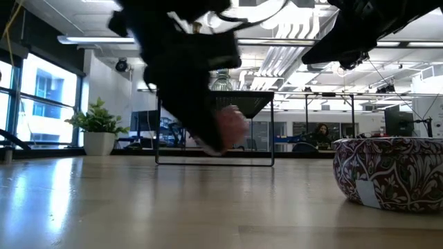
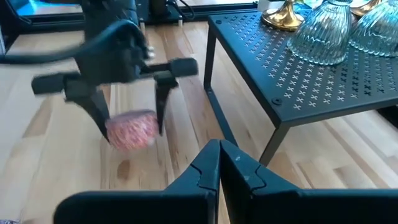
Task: Pick & Place candle stick holders
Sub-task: Put the pink and white candle on the shelf aligned with the black and red candle
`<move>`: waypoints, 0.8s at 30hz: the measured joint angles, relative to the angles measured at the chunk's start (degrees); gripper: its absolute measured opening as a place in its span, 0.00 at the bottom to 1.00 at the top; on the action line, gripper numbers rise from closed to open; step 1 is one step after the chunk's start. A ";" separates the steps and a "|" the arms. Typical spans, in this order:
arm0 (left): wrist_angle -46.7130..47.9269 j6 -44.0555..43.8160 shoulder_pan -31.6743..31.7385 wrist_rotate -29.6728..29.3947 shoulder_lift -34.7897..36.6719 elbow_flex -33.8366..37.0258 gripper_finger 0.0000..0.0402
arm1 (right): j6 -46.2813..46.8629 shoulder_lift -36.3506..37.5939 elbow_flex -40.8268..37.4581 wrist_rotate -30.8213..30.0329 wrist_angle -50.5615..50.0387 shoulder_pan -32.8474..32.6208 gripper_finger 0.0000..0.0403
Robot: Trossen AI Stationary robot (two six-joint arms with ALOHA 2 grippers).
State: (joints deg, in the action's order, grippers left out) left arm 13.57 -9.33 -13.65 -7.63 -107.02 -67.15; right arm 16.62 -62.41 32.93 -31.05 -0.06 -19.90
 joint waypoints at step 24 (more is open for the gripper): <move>12.28 -3.20 2.88 -0.42 -8.35 -11.59 0.79 | 1.32 0.00 -0.02 0.07 -0.35 -0.02 0.00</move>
State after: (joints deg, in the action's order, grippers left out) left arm 25.84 -12.53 -10.76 -8.05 -115.37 -78.74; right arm 17.93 -62.41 32.91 -30.98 -0.40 -19.92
